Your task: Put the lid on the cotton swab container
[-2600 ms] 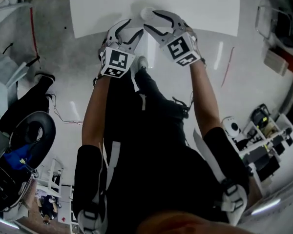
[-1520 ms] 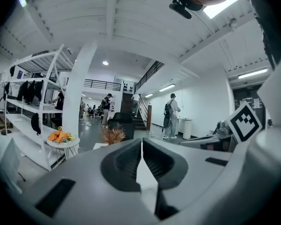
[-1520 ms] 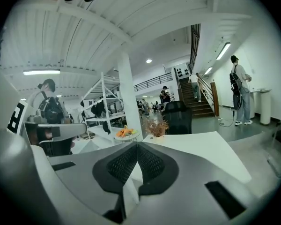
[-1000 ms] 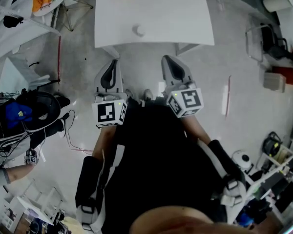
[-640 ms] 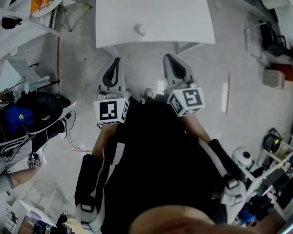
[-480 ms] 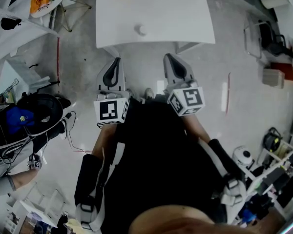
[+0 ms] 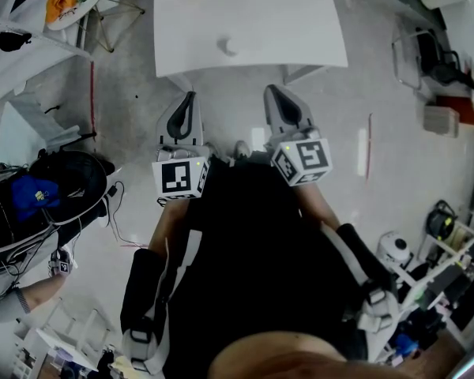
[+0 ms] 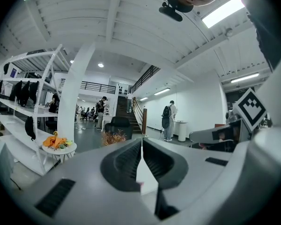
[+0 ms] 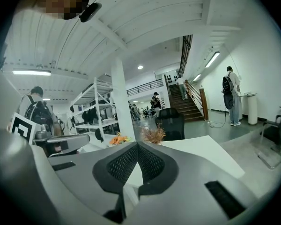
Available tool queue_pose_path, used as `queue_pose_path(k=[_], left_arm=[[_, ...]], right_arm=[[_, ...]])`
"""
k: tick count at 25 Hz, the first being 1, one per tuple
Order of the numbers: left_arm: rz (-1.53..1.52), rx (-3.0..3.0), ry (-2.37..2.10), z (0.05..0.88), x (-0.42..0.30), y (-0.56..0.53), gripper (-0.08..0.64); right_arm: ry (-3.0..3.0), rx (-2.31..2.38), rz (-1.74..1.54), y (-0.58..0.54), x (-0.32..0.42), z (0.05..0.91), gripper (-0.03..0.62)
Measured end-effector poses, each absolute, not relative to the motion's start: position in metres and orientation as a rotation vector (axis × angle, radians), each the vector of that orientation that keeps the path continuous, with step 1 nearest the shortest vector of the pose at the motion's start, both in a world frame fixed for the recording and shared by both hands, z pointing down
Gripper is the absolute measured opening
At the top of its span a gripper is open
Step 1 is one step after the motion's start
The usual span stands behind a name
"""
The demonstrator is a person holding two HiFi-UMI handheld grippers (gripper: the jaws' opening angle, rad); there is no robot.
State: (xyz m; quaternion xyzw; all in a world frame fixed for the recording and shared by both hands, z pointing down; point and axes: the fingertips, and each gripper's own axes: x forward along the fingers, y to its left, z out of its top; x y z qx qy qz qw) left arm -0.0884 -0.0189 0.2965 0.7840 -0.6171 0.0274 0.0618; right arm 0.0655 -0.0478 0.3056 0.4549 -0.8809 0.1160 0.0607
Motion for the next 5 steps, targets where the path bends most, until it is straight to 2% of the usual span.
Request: queue_pose_path(k=[5], left_arm=[[0.072, 2.353, -1.847, 0.2964, -0.09, -0.0158, 0.014]], right_arm=[[-2.661, 1.379, 0.349, -0.0442, 0.0624, 0.3043, 0.008]])
